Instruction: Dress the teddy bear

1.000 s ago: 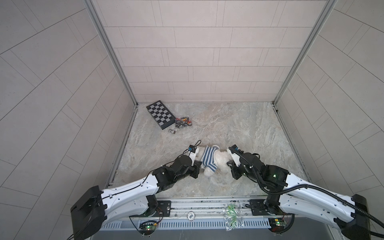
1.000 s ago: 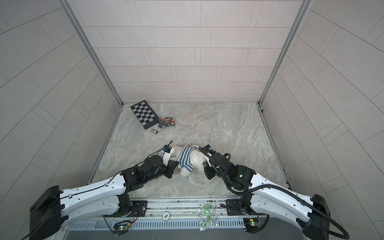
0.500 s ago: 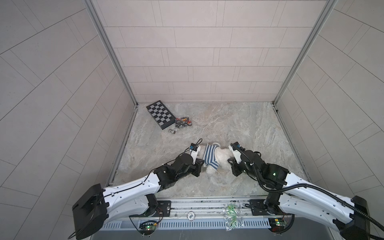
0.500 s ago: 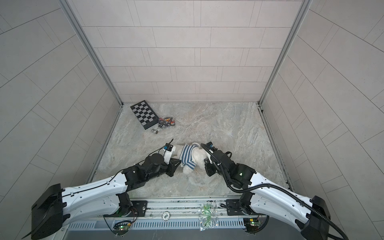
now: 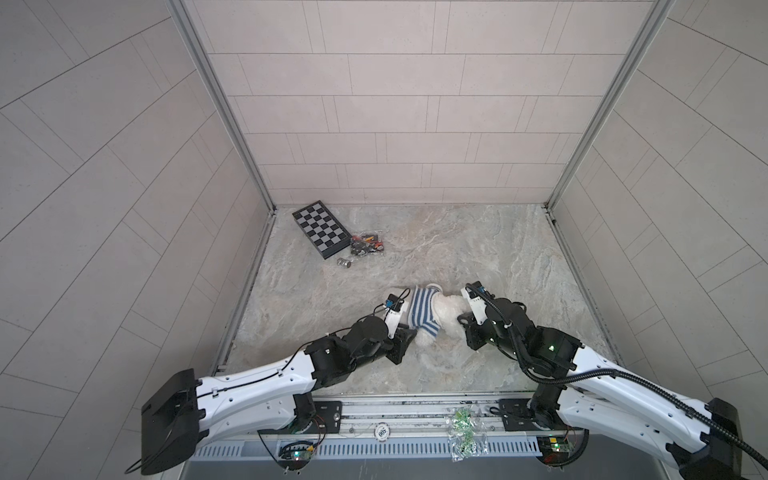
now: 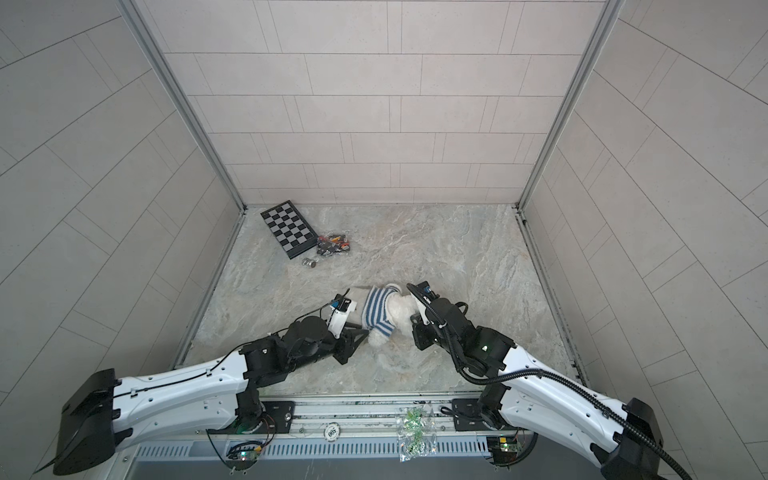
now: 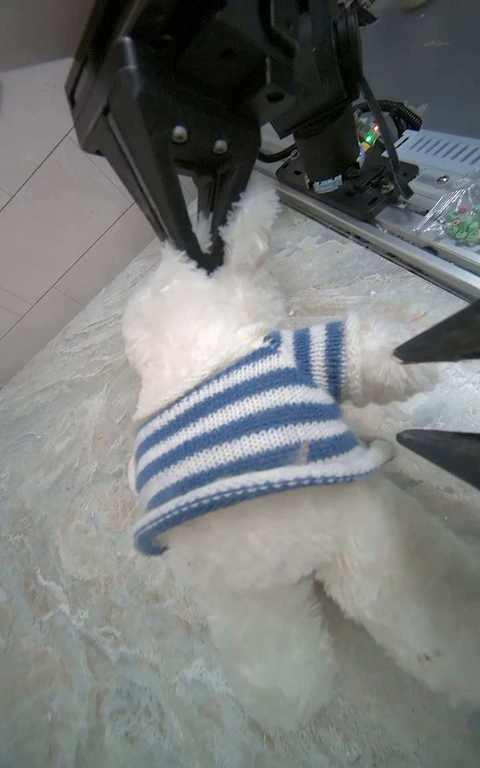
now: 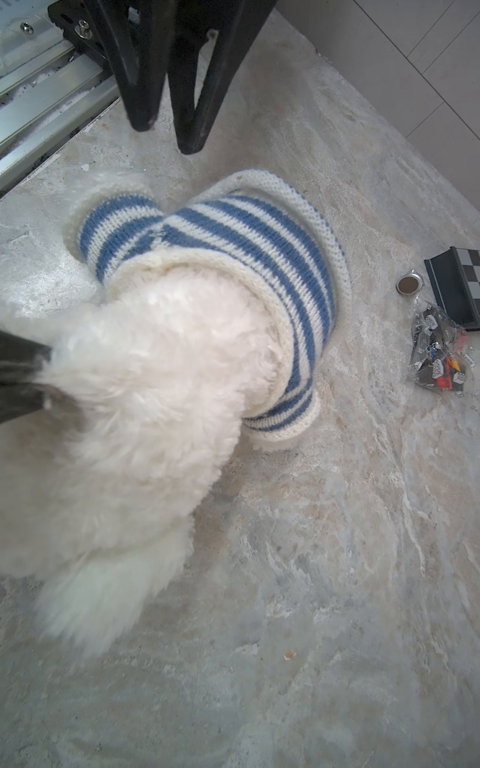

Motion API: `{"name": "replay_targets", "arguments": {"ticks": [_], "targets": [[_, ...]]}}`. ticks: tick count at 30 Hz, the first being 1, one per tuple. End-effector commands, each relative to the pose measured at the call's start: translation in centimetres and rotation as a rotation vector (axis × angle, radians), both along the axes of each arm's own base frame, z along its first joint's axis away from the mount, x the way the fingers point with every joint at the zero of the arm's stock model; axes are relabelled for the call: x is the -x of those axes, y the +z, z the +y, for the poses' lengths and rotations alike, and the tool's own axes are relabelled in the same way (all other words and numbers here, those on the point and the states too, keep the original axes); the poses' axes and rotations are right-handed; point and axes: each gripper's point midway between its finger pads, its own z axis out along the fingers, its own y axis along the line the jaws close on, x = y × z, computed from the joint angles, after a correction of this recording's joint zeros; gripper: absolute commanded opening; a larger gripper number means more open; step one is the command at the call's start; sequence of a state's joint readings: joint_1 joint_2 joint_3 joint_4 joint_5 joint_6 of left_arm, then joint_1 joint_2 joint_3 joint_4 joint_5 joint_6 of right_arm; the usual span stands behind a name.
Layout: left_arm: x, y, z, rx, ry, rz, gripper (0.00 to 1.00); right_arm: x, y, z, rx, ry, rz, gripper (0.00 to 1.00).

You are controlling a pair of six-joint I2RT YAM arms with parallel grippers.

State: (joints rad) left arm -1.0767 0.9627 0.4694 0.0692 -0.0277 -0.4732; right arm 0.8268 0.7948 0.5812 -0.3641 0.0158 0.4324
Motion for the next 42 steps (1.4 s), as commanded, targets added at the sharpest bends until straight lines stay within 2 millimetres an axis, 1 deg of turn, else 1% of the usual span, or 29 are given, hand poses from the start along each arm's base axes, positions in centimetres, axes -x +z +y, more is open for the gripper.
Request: {"name": "replay_targets", "arguments": {"ticks": [1,3,9,12,14,16,19,22,23,27,29,30,32,35,37,39,42], "targets": [[-0.5,-0.4,0.6,-0.028,0.040,-0.006,0.34,-0.3,1.1,0.3,-0.064,-0.016,-0.024,0.00],[-0.8,-0.8,0.7,-0.038,0.060,-0.005,0.34,-0.2,1.2,0.2,-0.071,-0.015,-0.023,0.00],[-1.9,-1.8,0.1,-0.047,0.093,0.010,0.35,0.2,1.4,0.4,-0.089,0.003,-0.021,0.00],[-2.6,-1.5,-0.6,-0.037,0.095,0.008,0.34,0.3,1.3,0.5,-0.095,0.007,-0.018,0.00],[-3.1,-1.4,-1.0,-0.049,0.106,0.007,0.30,0.4,1.2,0.5,-0.098,0.010,-0.015,0.00],[-3.4,-1.9,-0.9,-0.074,0.124,0.015,0.22,0.5,1.3,0.4,-0.101,0.010,-0.018,0.00],[-3.7,-2.7,-0.2,-0.089,0.157,0.035,0.10,0.5,1.5,0.2,-0.102,0.006,-0.024,0.00],[-3.9,-3.0,1.0,-0.078,0.180,0.049,0.01,0.6,1.5,-0.1,-0.098,0.001,-0.026,0.00],[-3.9,-3.1,1.4,-0.079,0.187,0.051,0.00,0.6,1.5,-0.2,-0.098,0.001,-0.023,0.00],[-4.0,-3.4,3.7,-0.129,0.212,0.038,0.00,0.7,1.9,0.0,-0.112,0.020,-0.023,0.00],[-3.9,-3.2,4.4,-0.153,0.211,0.019,0.00,0.8,2.3,0.2,-0.128,0.033,-0.031,0.00],[-3.9,-2.9,4.4,-0.153,0.201,0.010,0.00,0.9,2.3,0.3,-0.131,0.034,-0.030,0.00],[-3.7,-1.8,3.8,-0.128,0.171,-0.002,0.05,0.8,2.3,0.2,-0.128,0.033,-0.029,0.00],[-3.0,-0.1,2.7,-0.061,0.113,-0.018,0.24,0.7,2.0,0.3,-0.128,0.026,-0.019,0.00],[-2.0,0.8,1.8,-0.039,0.056,-0.035,0.36,0.6,2.1,0.2,-0.135,0.014,-0.023,0.00],[-0.6,1.0,1.3,-0.050,-0.003,-0.045,0.42,0.4,2.4,-0.1,-0.139,-0.003,-0.033,0.00],[1.7,0.7,1.0,-0.066,-0.088,-0.053,0.43,0.1,2.5,-0.4,-0.136,-0.024,-0.039,0.00]]}}
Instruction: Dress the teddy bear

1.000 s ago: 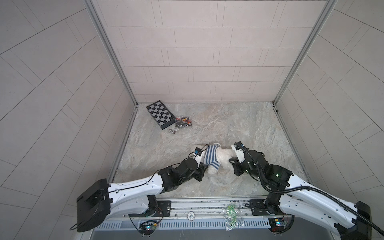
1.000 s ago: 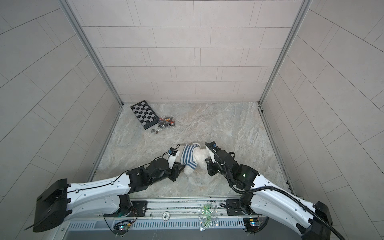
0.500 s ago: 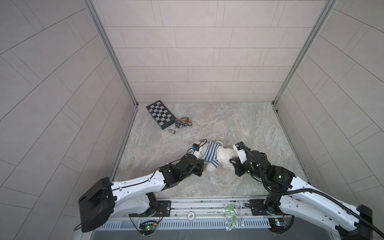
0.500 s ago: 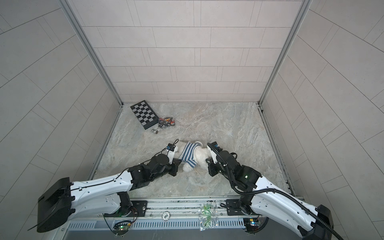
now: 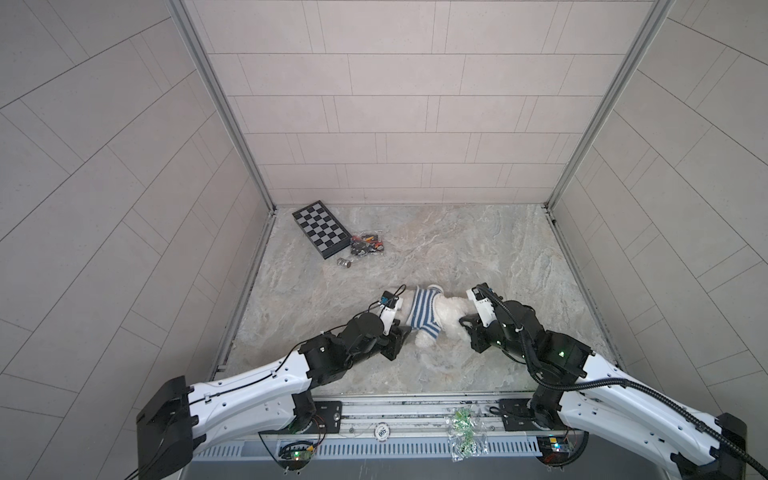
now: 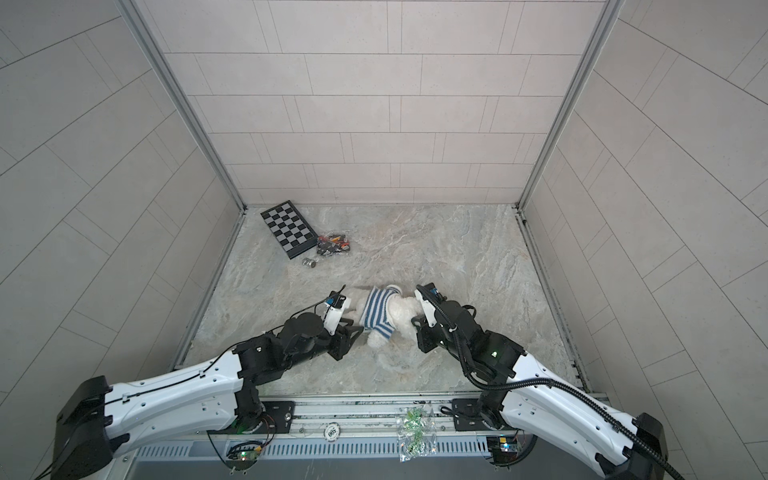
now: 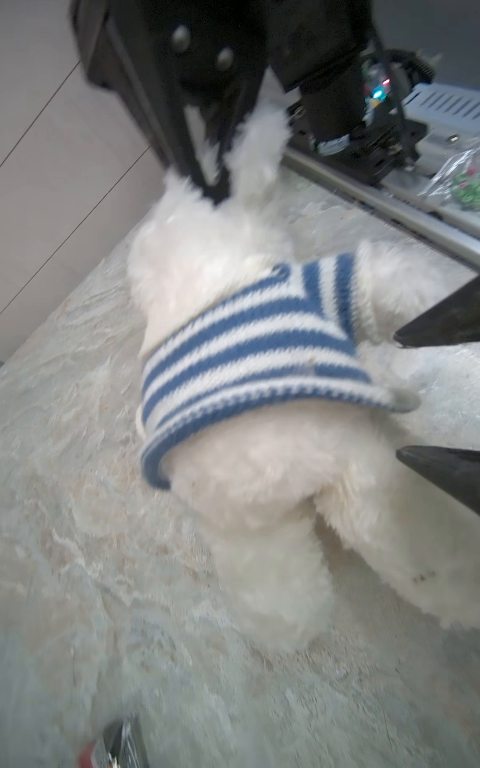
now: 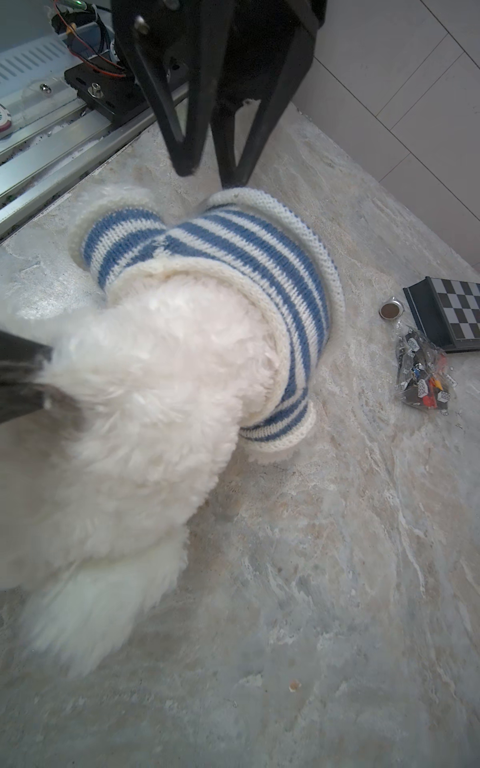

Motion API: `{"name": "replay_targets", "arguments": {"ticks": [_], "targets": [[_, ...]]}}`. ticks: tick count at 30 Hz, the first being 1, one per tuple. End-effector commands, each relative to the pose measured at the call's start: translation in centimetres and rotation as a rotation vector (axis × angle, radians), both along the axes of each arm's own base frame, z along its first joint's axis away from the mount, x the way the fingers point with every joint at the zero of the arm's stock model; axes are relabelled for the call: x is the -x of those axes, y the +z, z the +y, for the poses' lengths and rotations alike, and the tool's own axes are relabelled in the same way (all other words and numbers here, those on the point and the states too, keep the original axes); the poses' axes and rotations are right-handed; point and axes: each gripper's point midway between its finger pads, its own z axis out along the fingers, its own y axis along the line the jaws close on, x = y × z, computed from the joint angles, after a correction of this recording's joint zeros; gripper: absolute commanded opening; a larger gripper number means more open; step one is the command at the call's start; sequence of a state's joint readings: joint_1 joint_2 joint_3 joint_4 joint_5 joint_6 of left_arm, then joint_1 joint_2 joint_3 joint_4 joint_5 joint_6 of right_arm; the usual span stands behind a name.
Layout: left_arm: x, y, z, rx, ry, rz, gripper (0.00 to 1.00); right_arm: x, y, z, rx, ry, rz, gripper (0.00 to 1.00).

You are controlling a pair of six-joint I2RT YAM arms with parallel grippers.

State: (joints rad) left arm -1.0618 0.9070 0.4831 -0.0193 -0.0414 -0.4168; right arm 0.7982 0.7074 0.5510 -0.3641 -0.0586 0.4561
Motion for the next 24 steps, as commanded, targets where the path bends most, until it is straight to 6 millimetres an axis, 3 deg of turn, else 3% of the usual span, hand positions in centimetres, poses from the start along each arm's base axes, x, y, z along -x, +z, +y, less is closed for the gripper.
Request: {"name": "replay_targets", "arguments": {"ticks": [1,6,14,21,24], "targets": [[2.4,0.1,-0.3,-0.012,-0.106,-0.013,0.43,-0.9,1.7,-0.1,-0.051,-0.047,-0.040,0.00],[4.1,0.7,-0.9,0.058,-0.161,-0.013,0.43,-1.2,1.6,0.1,-0.053,-0.051,-0.035,0.00],[2.3,-0.5,-3.0,0.049,-0.087,0.019,0.54,-1.0,1.8,0.2,-0.073,-0.046,-0.032,0.00],[1.9,-0.6,-5.0,0.077,-0.105,0.026,0.53,-1.2,1.7,0.2,-0.073,-0.050,-0.034,0.00],[1.6,-0.4,-5.6,0.087,-0.103,0.024,0.46,-1.2,1.7,0.4,-0.069,-0.044,-0.032,0.00]]}}
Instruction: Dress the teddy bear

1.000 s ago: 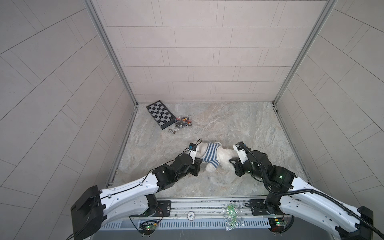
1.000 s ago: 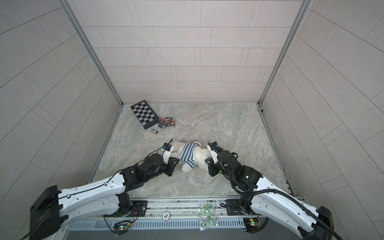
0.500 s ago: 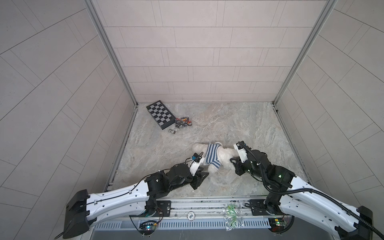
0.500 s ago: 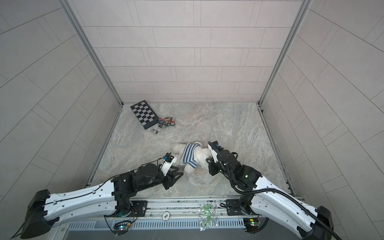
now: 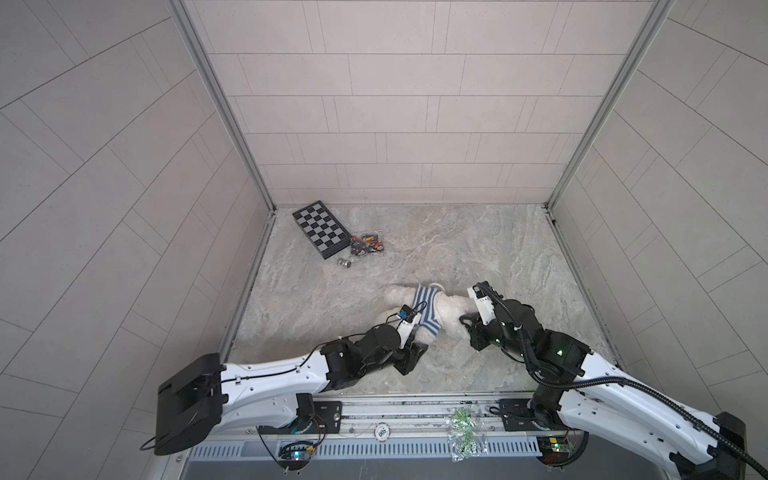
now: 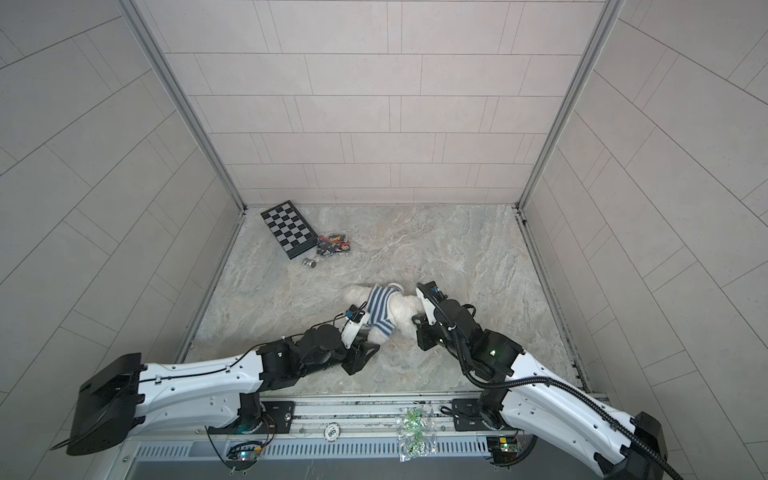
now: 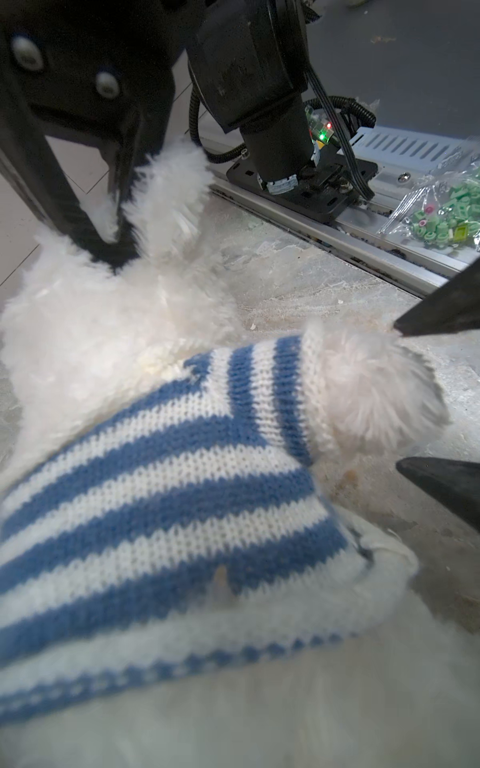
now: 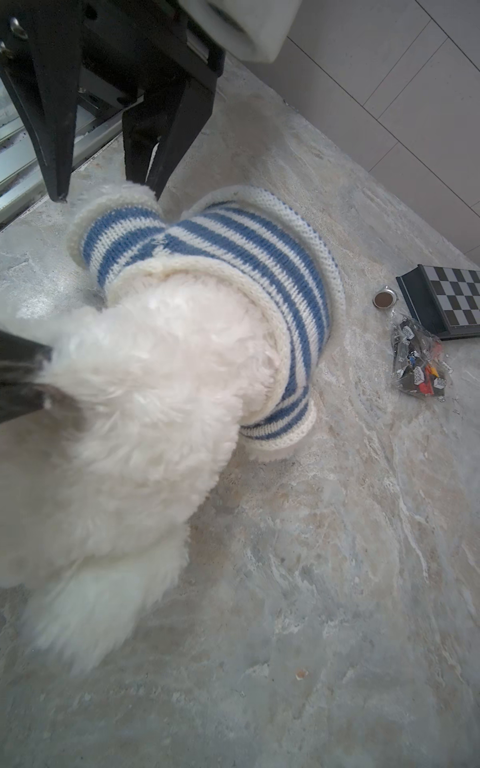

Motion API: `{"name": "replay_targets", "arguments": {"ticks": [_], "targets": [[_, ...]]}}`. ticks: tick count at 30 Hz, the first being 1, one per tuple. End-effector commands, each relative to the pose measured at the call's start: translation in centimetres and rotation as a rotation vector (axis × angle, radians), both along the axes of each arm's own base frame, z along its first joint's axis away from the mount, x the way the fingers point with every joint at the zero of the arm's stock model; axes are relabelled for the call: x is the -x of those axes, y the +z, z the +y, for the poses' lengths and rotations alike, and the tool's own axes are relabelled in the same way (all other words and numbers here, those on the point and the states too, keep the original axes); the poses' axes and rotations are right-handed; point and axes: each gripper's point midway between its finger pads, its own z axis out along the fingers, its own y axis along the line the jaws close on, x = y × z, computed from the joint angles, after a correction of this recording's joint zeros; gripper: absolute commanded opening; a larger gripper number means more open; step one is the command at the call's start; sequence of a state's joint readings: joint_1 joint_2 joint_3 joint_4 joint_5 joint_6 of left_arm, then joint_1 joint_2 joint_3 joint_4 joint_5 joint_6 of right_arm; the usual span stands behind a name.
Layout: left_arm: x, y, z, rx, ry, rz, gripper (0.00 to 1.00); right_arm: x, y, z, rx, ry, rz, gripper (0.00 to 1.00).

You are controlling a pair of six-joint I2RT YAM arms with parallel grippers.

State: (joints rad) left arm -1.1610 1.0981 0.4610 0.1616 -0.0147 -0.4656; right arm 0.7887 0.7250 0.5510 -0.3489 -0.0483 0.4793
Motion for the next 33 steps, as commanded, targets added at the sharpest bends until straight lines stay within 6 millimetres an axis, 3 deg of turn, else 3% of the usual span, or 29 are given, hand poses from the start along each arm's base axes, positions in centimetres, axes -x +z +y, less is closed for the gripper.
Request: {"name": "replay_targets", "arguments": {"ticks": [1,9,13,14,19,22,29,33], "targets": [[-0.6,2.7,-1.7,0.085,-0.002,-0.033,0.43,-0.7,1.8,0.5,-0.058,-0.013,-0.043,0.00],[-0.9,3.1,-1.7,0.054,0.000,-0.048,0.23,-0.9,1.8,0.3,-0.061,-0.016,-0.040,0.00],[-0.7,3.9,-1.3,0.034,-0.013,-0.066,0.01,-0.9,1.7,0.2,-0.061,-0.017,-0.037,0.00],[-0.6,4.3,-1.2,0.042,-0.020,-0.071,0.00,-1.0,1.7,0.1,-0.060,-0.015,-0.038,0.00],[0.1,6.7,-1.1,0.096,-0.075,-0.061,0.00,-0.7,2.1,0.2,-0.045,0.023,-0.062,0.30],[0.1,8.1,-1.0,0.159,-0.095,-0.022,0.00,-0.4,3.4,0.4,-0.058,0.056,-0.104,0.41],[0.5,10.1,-1.7,0.210,-0.194,0.080,0.00,2.1,6.9,1.8,-0.109,0.230,-0.260,0.54],[0.7,9.7,-2.2,0.195,-0.243,0.141,0.00,4.0,7.5,3.4,-0.138,0.357,-0.327,0.55]]}}
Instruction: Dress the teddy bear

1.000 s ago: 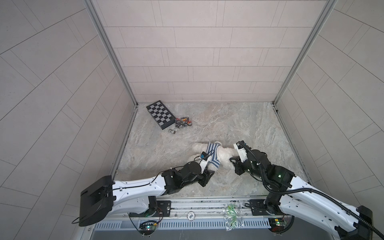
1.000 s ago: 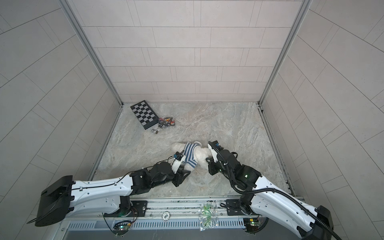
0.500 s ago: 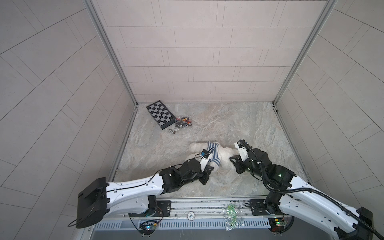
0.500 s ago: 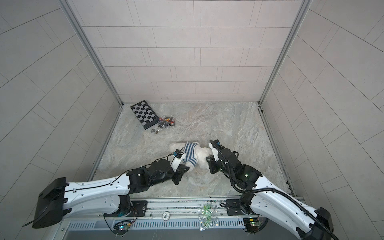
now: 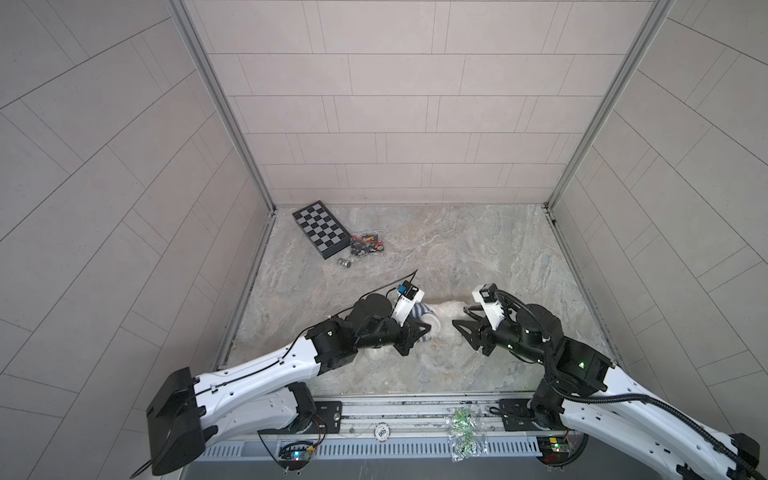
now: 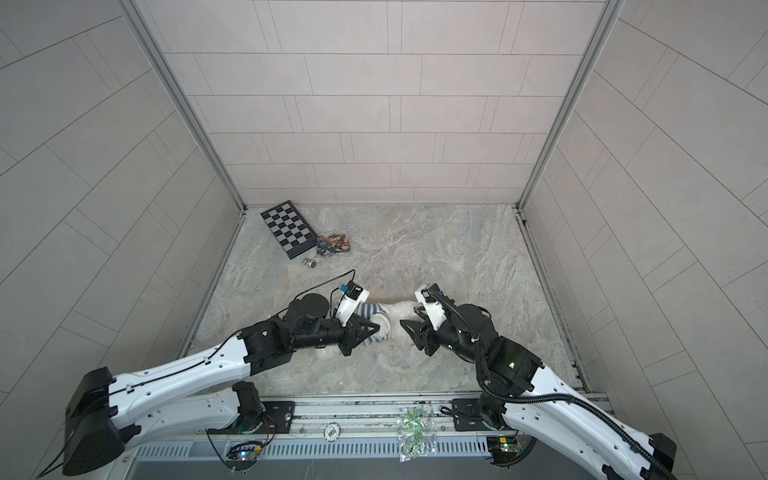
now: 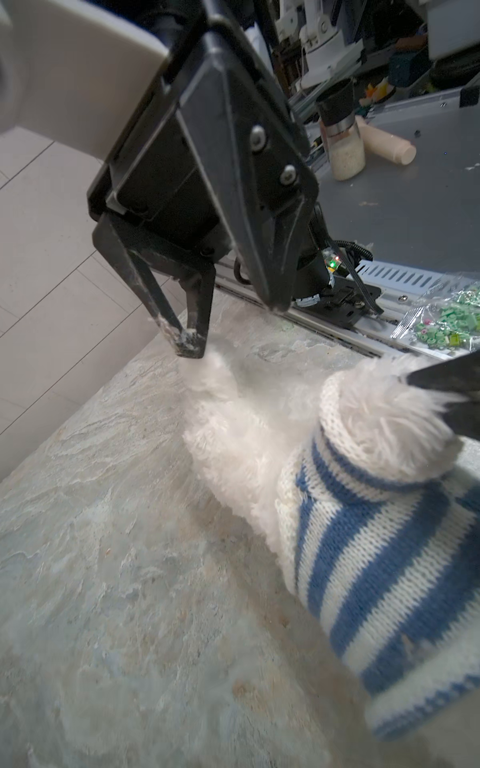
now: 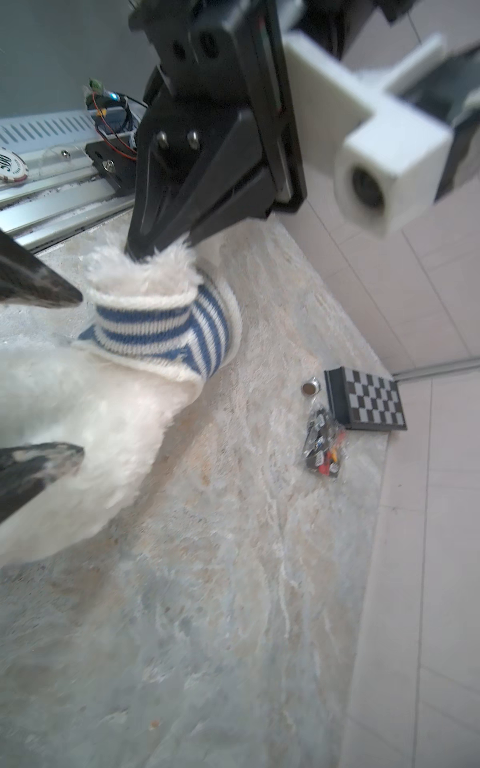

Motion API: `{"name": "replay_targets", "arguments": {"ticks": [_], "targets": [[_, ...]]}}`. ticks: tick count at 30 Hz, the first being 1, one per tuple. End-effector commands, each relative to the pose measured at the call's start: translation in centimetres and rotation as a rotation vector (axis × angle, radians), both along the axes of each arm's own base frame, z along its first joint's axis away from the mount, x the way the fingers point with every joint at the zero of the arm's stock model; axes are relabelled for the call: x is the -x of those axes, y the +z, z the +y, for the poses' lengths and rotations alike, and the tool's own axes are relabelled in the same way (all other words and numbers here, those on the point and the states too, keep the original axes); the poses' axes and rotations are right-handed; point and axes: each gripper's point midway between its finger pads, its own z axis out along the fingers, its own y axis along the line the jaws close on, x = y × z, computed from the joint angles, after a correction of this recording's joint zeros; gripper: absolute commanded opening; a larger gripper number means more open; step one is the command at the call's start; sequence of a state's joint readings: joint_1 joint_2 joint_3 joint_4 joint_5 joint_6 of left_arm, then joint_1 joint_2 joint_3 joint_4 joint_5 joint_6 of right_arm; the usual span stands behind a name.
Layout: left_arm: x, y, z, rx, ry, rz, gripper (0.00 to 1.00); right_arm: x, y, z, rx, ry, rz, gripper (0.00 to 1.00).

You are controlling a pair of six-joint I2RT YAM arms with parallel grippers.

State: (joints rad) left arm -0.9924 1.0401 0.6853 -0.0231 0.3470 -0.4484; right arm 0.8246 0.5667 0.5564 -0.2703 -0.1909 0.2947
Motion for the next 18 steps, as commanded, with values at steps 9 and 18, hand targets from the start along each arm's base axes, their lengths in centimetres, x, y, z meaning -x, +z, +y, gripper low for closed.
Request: {"name": "replay_targets", "arguments": {"ticks": [9,18], "targets": [[1.8,1.8,-1.2,0.046,-0.177,0.118,0.00,4.5,0.2,4.3,0.087,0.319,-0.232,0.54],[2.1,2.1,-1.5,0.063,-0.207,0.142,0.00,1.8,-1.8,4.2,0.233,0.224,-0.287,0.52]]}}
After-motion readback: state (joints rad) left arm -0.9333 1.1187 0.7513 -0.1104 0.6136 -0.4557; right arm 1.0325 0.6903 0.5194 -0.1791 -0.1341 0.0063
